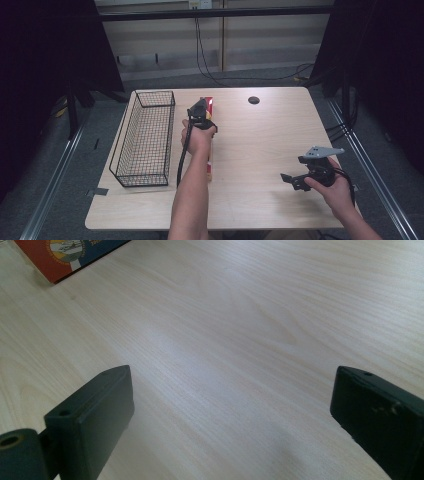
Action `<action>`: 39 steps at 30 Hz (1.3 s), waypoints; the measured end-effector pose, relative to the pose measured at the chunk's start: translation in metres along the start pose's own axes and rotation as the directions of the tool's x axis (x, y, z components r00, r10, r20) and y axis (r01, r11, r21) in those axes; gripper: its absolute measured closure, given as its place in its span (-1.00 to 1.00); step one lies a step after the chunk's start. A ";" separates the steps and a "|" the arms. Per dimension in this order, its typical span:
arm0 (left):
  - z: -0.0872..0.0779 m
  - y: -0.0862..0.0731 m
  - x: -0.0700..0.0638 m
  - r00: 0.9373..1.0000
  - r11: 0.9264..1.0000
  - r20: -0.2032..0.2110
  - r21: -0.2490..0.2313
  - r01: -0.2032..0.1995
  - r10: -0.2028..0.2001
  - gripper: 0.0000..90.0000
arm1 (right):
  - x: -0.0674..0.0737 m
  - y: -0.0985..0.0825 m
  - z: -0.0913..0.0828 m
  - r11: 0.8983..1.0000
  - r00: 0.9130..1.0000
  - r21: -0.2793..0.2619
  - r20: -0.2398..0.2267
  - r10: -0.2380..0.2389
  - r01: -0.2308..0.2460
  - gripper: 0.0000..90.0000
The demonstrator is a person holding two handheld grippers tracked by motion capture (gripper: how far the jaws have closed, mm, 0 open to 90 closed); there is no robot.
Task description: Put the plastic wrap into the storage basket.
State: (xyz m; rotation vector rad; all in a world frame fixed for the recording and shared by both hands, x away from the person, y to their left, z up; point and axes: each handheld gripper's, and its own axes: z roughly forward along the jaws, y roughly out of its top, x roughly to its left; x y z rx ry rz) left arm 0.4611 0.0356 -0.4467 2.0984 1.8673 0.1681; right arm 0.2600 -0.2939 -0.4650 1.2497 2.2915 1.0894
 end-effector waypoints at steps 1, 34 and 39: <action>-0.002 0.000 0.000 1.000 1.000 0.003 0.001 -0.007 0.007 -0.02 | 0.000 0.000 0.000 1.000 1.000 0.000 0.000 -0.001 0.001 -0.92; -0.086 0.001 0.027 0.999 1.000 0.032 -0.010 -0.014 0.014 -0.01 | 0.003 0.001 0.000 1.000 1.000 -0.008 -0.001 -0.011 0.011 -0.92; -0.096 0.002 0.030 0.999 1.000 0.033 -0.017 -0.007 0.008 -0.01 | 0.003 0.001 0.000 1.000 1.000 -0.011 0.003 -0.011 0.011 -0.92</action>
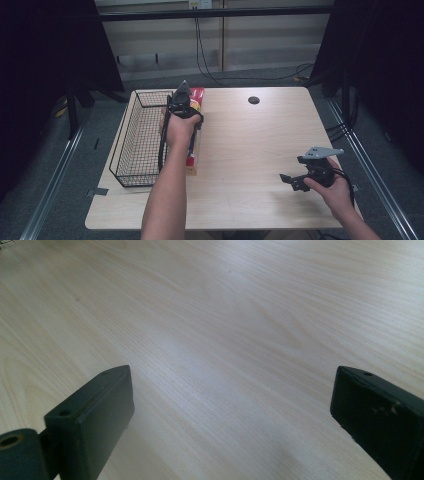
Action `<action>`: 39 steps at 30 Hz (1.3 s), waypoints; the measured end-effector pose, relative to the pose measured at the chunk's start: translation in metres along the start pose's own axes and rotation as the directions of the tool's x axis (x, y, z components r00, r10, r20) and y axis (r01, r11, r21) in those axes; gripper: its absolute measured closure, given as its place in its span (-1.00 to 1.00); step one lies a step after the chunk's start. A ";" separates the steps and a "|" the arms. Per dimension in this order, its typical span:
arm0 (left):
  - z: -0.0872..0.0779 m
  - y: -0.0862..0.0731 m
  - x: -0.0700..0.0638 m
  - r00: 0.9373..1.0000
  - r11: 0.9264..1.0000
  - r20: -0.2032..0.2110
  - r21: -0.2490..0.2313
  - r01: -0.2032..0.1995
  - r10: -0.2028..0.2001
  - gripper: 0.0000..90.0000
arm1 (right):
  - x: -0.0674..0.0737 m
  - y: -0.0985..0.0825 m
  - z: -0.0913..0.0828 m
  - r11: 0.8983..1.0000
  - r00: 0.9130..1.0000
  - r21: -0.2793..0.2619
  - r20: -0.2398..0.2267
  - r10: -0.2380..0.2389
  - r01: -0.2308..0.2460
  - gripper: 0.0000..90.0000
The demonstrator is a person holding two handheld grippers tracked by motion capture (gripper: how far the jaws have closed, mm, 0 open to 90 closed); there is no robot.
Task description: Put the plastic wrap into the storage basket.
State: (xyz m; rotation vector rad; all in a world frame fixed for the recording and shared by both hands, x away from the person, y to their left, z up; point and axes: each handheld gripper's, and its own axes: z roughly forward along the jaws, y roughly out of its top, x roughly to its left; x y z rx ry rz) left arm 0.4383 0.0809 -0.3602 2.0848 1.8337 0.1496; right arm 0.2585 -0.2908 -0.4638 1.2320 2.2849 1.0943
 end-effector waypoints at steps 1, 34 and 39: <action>-0.002 0.000 0.001 1.000 1.000 -0.002 0.002 -0.004 0.004 -0.01 | 0.000 0.000 0.000 1.000 1.000 0.003 0.001 0.001 -0.001 -0.92; -0.034 0.002 0.023 0.999 0.999 -0.022 0.000 0.032 -0.032 -0.01 | 0.003 0.002 0.001 1.000 1.000 0.007 -0.004 -0.009 0.009 -0.92; -0.039 0.002 0.026 0.999 0.999 -0.025 -0.004 0.035 -0.035 -0.01 | 0.003 0.002 0.001 1.000 1.000 0.007 -0.006 -0.010 0.010 -0.92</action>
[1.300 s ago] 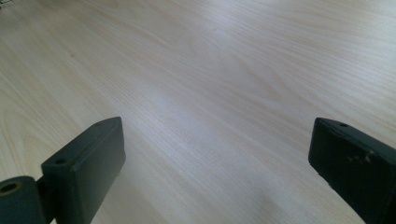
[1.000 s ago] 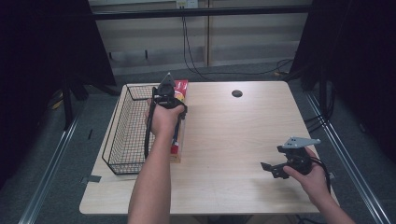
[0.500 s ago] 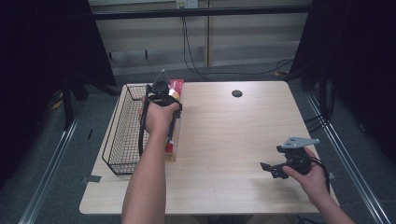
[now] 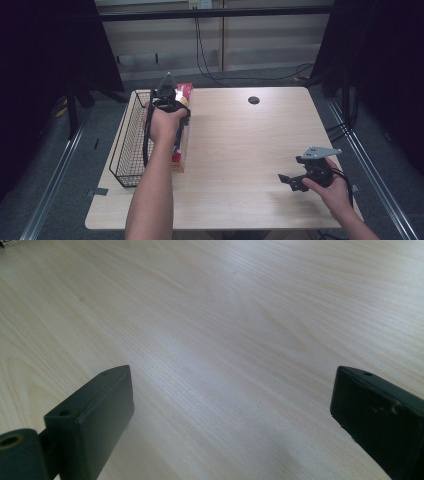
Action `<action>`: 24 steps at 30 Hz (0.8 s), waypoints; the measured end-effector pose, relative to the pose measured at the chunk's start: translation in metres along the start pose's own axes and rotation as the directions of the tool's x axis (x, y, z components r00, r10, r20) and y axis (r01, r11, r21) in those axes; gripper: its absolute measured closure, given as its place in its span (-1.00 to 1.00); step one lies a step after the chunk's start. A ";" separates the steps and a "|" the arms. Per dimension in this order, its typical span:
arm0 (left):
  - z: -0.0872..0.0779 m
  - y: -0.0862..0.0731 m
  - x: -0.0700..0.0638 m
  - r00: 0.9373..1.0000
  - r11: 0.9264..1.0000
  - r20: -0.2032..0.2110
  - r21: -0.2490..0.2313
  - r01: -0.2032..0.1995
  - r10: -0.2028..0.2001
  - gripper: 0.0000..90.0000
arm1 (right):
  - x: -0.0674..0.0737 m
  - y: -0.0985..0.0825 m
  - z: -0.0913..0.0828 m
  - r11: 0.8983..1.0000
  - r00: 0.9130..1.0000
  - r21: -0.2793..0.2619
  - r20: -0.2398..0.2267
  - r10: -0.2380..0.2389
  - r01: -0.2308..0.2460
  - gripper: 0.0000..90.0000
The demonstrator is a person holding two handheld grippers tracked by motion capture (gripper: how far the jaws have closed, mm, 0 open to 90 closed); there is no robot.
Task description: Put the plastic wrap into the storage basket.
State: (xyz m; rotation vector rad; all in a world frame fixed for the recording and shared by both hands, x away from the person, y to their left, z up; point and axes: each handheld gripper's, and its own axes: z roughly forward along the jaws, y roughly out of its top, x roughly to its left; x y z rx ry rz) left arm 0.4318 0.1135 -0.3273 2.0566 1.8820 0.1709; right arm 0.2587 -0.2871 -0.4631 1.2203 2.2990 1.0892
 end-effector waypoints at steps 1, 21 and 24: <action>-0.001 0.000 0.001 1.000 1.000 0.001 0.000 0.004 -0.004 -0.01 | 0.000 0.000 0.000 1.000 1.000 0.000 -0.002 -0.001 0.001 -0.92; -0.011 -0.005 0.023 0.999 0.999 -0.022 -0.017 0.041 -0.041 -0.01 | 0.001 0.000 0.001 1.000 1.000 0.001 -0.005 -0.002 0.002 -0.92; -0.011 -0.007 0.026 0.998 0.999 -0.024 -0.018 0.049 -0.049 -0.01 | 0.001 0.001 0.001 1.000 1.000 0.001 -0.003 -0.002 0.002 -0.92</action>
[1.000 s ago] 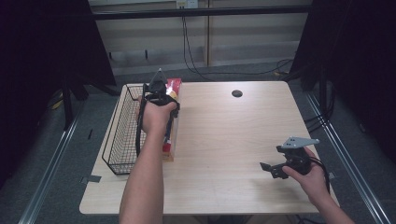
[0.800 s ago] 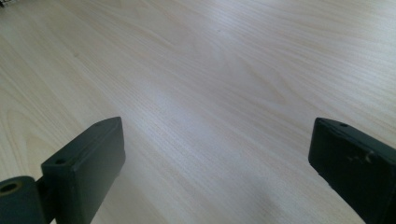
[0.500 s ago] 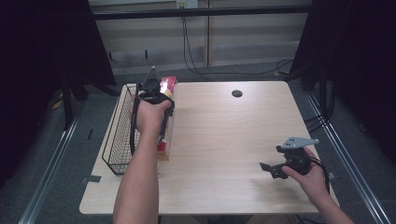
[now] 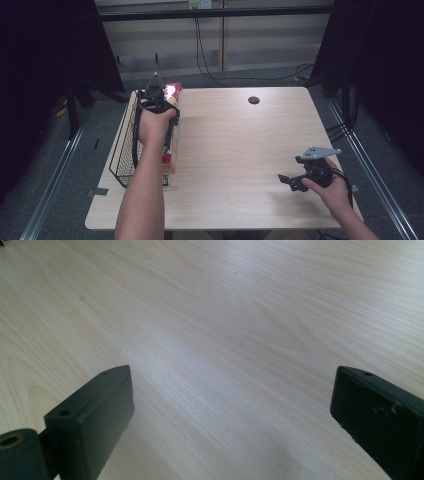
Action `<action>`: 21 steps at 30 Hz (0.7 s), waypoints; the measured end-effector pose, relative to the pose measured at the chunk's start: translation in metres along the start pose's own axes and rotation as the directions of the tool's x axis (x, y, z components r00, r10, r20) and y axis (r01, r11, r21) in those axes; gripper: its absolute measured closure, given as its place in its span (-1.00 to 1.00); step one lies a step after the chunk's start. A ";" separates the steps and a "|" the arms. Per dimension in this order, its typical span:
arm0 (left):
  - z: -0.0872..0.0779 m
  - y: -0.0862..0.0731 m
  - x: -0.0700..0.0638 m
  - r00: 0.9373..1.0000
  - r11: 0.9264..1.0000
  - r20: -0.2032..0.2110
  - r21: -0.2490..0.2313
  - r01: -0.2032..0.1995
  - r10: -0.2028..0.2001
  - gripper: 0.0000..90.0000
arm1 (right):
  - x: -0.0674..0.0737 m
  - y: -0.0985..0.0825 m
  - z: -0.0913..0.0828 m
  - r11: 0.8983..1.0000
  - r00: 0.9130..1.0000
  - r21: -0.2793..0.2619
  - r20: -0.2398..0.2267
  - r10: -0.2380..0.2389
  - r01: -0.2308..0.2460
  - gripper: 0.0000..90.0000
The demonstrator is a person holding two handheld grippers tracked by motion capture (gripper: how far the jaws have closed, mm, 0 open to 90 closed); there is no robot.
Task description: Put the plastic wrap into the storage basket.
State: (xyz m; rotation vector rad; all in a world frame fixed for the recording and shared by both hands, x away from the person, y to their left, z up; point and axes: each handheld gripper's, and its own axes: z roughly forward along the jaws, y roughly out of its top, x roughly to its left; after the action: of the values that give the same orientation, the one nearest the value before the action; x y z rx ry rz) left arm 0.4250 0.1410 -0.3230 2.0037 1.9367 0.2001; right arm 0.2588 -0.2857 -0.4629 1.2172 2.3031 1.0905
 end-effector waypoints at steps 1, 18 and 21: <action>0.000 -0.001 0.002 1.000 1.000 -0.006 0.000 -0.005 0.005 -0.01 | 0.000 0.000 0.000 1.000 1.000 0.000 -0.001 0.000 0.000 -0.92; 0.000 -0.006 0.024 0.999 0.999 -0.015 0.010 0.034 -0.034 -0.01 | 0.000 -0.001 0.001 1.000 1.000 0.000 -0.001 -0.001 0.001 -0.92; 0.001 -0.007 0.027 0.999 0.999 -0.022 0.008 0.039 -0.039 -0.01 | 0.000 -0.001 0.001 1.000 1.000 0.000 0.000 -0.003 0.003 -0.92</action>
State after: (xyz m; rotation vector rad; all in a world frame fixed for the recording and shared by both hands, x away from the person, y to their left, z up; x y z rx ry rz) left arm 0.4197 0.1678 -0.3298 1.9753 1.9919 0.2051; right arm 0.2592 -0.2857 -0.4640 1.2127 2.3039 1.0897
